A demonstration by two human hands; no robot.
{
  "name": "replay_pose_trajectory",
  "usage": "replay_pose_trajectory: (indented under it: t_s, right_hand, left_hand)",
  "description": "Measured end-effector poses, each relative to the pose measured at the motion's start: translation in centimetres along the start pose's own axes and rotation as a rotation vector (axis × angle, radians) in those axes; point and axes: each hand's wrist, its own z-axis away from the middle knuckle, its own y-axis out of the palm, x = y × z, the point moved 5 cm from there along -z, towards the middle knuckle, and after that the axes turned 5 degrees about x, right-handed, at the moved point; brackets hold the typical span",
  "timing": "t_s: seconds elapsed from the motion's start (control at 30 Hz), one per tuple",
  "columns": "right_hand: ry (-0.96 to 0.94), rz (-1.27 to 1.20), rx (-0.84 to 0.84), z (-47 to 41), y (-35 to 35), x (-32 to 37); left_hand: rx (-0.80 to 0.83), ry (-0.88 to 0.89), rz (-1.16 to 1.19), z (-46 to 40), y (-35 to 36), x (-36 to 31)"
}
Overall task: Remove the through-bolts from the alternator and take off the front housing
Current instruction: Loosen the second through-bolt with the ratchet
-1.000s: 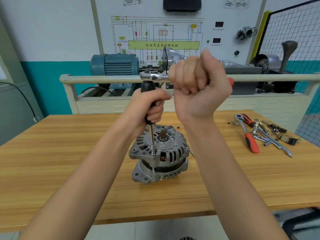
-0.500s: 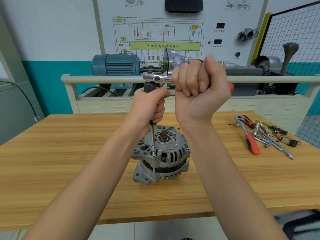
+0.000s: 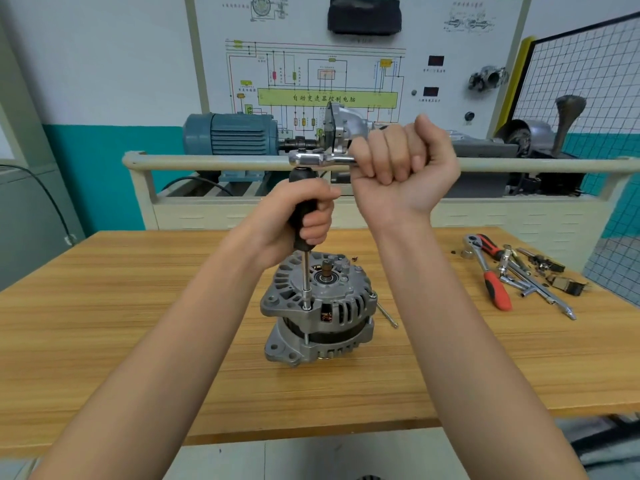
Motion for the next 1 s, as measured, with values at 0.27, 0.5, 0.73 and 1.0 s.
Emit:
replay_pose_trajectory:
  t_s: [0.27, 0.5, 0.73, 1.0]
  right_hand:
    - [-0.057, -0.001, -0.059, 0.3, -0.2, -0.1]
    - [-0.499, 0.825, 0.249, 3.9, 3.9, -1.2]
    - [-0.181, 0.34, 0.204, 1.2, 2.2, 0.0]
    - [0.012, -0.163, -0.115, -0.7, -1.7, -0.1]
  left_hand:
    - [-0.268, 0.036, -0.123, 0.0, 0.1, 0.0]
    - [-0.593, 0.113, -0.207, -0.1, 0.4, 0.1]
    - [-0.321, 0.122, -0.162, 0.0, -0.3, 0.1]
    - [0.001, 0.037, -0.033, -0.2, 0.7, 0.3]
